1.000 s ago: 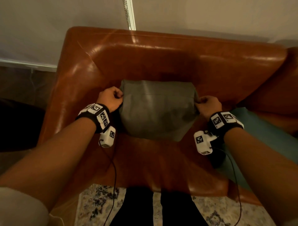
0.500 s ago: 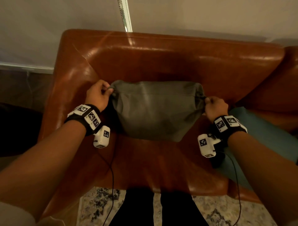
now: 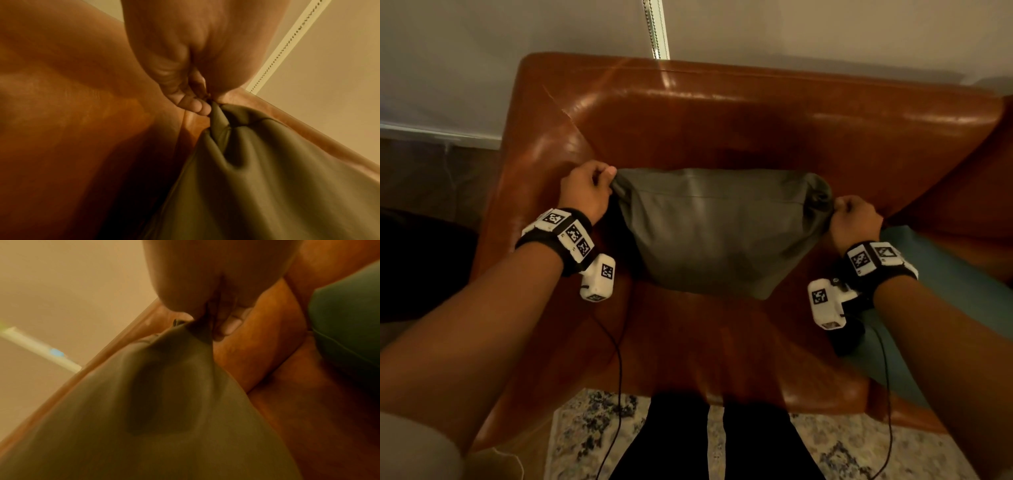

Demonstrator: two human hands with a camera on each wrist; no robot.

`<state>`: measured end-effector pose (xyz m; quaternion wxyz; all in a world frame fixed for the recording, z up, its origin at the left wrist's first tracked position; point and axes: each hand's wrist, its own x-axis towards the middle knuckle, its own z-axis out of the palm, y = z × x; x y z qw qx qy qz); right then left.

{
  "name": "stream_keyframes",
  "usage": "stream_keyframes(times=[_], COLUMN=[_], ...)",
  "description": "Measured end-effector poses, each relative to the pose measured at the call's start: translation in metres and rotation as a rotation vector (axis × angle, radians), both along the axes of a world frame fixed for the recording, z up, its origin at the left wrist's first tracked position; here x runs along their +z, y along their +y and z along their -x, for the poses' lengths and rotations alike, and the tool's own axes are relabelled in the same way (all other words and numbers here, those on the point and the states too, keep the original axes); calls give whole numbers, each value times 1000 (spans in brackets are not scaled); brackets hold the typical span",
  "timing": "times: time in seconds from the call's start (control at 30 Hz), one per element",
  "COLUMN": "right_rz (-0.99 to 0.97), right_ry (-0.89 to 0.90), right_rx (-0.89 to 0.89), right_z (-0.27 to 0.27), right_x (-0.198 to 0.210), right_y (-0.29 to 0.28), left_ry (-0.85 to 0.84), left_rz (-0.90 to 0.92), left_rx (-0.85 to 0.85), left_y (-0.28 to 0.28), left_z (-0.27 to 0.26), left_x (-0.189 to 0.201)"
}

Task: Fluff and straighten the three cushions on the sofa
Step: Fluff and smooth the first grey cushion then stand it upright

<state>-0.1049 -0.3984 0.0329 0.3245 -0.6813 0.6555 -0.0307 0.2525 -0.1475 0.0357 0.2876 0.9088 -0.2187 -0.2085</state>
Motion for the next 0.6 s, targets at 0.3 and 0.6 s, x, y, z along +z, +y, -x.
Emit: stream_keyframes(times=[0.3,0.6], right_rz=[44,61], right_ry=[-49,-129], right_rx=[59,-79], right_z=[-9,-8], right_x=[-10,-3], right_y=[15,3], left_ry=[331,186], left_rz=[1,34], left_rx=[127,96], left_y=[4,-3], left_z=[9,-3], left_x=[-16,4])
